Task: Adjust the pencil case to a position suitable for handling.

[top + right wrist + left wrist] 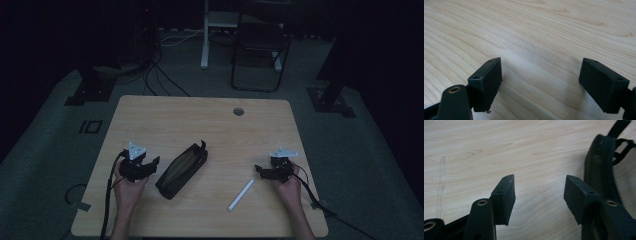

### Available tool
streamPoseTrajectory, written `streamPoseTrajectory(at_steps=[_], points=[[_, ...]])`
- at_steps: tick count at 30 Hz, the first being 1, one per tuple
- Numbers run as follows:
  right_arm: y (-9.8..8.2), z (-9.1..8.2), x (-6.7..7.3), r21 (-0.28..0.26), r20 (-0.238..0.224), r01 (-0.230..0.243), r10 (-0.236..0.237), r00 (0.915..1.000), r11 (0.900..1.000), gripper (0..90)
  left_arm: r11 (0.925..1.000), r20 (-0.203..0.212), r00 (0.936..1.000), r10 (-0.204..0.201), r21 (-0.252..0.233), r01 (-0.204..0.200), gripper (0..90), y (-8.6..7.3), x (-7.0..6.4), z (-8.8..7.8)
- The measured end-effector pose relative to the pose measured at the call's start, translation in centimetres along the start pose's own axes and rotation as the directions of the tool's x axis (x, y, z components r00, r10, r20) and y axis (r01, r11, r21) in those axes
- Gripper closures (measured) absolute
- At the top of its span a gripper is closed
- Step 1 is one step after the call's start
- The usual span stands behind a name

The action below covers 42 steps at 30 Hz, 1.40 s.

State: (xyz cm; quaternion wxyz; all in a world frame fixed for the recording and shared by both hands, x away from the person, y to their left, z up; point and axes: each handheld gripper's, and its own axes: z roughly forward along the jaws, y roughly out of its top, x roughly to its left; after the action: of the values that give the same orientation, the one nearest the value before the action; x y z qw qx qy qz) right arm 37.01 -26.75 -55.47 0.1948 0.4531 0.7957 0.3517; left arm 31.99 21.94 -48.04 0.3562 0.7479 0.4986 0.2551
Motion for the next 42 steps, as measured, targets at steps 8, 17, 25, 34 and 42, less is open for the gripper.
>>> streamPoseTrajectory(at_steps=[8, 17, 25, 34, 42], points=[[0.0, 0.0, 0.0, 0.0, 0.0, 0.001, -0.001, 1.0, 1.0, 18.7, 0.9995, 0.033, 0.9992, 0.023, -0.024, -0.023, 42.7, 0.2, -1.3, -1.6], [0.0, 0.0, 0.0, -0.002, 0.001, 0.002, -0.002, 1.0, 1.0, 18.6, 0.9972, 0.081, 0.9939, 0.075, -0.012, -0.074, 42.8, 0.5, -3.3, -2.1], [0.0, 0.0, 0.0, -0.002, 0.001, 0.002, -0.002, 1.0, 1.0, 18.6, 0.9921, 0.105, 0.9874, 0.118, 0.03, -0.122, 45.0, 0.1, -4.5, -1.8], [0.0, 0.0, 0.0, -0.002, 0.001, 0.002, -0.002, 1.0, 1.0, 18.6, 0.9871, 0.131, 0.9824, 0.133, 0.073, -0.143, 49.6, -0.8, -4.5, -0.5], [0.0, 0.0, 0.0, -0.001, 0.001, 0.001, -0.001, 1.0, 1.0, 18.6, 0.9814, 0.163, 0.9725, 0.166, 0.069, -0.18, 67.7, -0.9, -4.7, 0.6]])
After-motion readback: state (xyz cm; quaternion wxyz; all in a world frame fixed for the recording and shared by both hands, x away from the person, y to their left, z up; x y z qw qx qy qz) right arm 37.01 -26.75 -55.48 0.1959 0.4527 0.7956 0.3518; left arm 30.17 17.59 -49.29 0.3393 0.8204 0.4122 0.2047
